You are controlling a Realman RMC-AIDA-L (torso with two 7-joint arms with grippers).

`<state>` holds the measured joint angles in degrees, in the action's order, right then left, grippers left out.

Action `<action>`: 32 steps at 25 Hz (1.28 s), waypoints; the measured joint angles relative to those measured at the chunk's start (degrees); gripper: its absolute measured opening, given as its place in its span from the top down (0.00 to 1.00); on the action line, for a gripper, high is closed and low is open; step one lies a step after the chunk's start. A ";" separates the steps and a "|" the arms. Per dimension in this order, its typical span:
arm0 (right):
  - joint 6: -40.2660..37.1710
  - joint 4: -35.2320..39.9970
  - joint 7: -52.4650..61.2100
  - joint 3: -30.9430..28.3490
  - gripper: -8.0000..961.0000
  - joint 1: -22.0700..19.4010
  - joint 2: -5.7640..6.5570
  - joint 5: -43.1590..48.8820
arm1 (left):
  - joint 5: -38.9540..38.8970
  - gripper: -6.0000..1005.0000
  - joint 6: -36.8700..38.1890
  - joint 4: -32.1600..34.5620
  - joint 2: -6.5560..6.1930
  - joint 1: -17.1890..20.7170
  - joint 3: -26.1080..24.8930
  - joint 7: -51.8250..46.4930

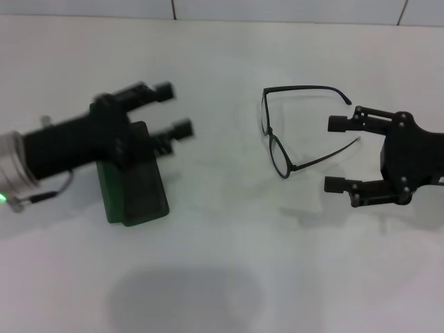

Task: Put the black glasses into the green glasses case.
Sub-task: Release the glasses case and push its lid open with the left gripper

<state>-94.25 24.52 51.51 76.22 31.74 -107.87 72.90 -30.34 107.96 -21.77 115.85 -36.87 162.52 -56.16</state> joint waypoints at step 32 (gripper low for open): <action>0.05 1.42 0.08 -0.20 0.10 -0.91 0.14 0.94 | 31.74 0.30 -9.84 -35.86 4.12 -16.33 0.52 -49.12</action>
<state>-94.19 25.94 51.60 76.03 30.83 -107.73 73.84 1.40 98.13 -57.63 119.97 -53.20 163.04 -105.29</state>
